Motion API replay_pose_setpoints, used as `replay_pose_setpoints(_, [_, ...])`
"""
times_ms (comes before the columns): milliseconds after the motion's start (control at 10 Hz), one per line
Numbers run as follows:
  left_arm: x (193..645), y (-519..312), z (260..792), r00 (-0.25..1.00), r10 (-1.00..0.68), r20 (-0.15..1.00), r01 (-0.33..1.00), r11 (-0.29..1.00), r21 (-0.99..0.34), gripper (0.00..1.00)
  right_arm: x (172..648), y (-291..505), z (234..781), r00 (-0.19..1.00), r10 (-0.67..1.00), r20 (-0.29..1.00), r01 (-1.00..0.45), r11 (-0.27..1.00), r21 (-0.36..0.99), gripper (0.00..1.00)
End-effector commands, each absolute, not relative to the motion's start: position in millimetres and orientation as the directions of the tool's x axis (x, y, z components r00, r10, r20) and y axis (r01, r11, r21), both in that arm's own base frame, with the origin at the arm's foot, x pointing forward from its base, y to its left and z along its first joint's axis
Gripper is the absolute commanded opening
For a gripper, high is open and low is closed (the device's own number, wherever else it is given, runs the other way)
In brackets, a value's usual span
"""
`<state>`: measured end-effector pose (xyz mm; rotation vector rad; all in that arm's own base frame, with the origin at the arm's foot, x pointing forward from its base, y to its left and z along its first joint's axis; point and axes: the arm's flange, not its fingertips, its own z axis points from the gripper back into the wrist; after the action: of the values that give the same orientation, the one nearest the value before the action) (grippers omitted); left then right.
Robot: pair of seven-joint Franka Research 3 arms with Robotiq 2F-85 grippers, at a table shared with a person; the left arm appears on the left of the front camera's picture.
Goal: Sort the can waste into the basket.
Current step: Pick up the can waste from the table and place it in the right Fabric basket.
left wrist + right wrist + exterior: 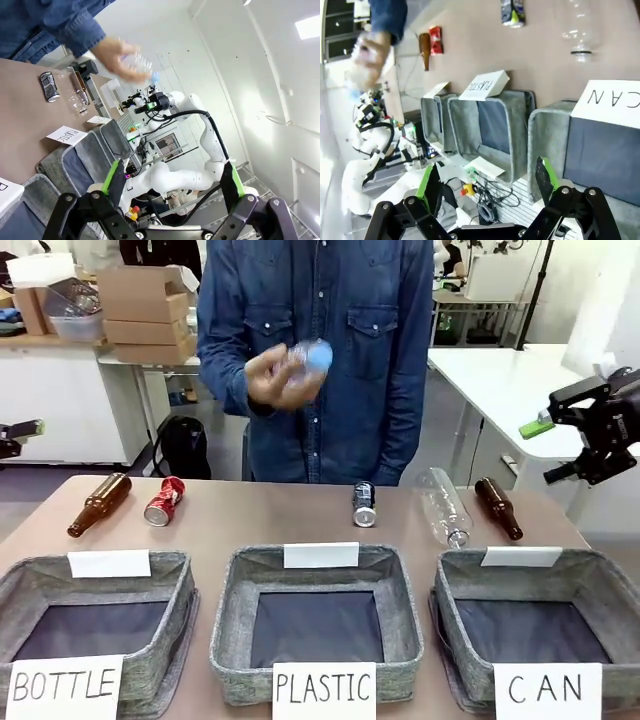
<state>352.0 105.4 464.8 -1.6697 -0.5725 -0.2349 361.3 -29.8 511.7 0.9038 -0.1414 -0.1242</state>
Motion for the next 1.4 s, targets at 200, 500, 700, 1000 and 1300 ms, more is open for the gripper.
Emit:
replay_pose_setpoints(200, [353, 105, 467, 0.84, 0.249, 0.482, 0.518, -0.102, -0.849, 1.0, 405, 42, 507, 0.973, -0.129, 0.191, -0.04, 0.722, 0.691, 1.0])
replay_pose_setpoints(500, [353, 105, 467, 0.84, 0.249, 0.482, 0.518, -0.102, -0.849, 1.0, 403, 48, 519, 0.956, -0.186, 0.227, -0.001, 0.771, 0.637, 1.0])
replay_pose_setpoints(700, [353, 105, 467, 0.84, 0.249, 0.482, 0.518, -0.102, -0.849, 1.0, 379, 22, 512, 0.931, -0.284, 0.228, 0.071, 0.755, 0.652, 1.0])
replay_pose_setpoints(1000, [353, 105, 467, 0.84, 0.249, 0.482, 0.518, -0.102, -0.849, 1.0, 386, 37, 505, 0.936, -0.266, 0.23, 0.061, 0.768, 0.638, 1.0])
replay_pose_setpoints(1300, [353, 105, 467, 0.84, 0.249, 0.482, 0.518, -0.102, -0.849, 1.0, 457, 136, 501, 0.956, -0.207, 0.209, 0.068, 0.846, 0.529, 1.0])
